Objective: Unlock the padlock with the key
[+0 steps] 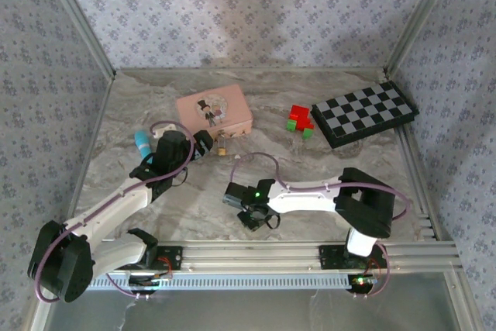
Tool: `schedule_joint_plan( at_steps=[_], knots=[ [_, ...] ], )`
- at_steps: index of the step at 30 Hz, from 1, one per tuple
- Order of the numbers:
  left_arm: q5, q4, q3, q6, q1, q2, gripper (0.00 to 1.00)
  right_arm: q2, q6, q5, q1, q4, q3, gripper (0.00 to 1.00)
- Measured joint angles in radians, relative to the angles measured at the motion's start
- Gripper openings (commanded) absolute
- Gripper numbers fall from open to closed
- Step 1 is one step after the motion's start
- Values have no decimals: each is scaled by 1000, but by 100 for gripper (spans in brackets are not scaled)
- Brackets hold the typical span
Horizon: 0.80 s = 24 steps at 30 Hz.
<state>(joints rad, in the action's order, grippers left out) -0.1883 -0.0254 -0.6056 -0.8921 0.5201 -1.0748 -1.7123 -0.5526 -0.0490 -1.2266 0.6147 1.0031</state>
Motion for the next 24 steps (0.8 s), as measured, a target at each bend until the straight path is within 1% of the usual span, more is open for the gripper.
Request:
schedule_joint_plan(
  at_steps=[3,5,8,10,13,18,24],
  knots=[
    [0,0,1,0,0,2,100,3,-11,-2,2,6,2,4],
    [0,0,1,0,0,3,100,11,-11,5,9,2,0,0],
    [1,3,7,0,0,10,100,39,2,34,48,-45,-37,0],
    [6,6,9,-5,0,11,100,72,24,66,101,-84,-76,0],
    [28,23,11,-16,3,10,99,137,66,127,214,-145,-127,0],
    [84,60,10,-27,41,-23,97,241,126,275,407,-322,-165,0],
    [151,112,-8,-77,106,-79,88,280,160,469,563,-523,-170,0]
  ],
)
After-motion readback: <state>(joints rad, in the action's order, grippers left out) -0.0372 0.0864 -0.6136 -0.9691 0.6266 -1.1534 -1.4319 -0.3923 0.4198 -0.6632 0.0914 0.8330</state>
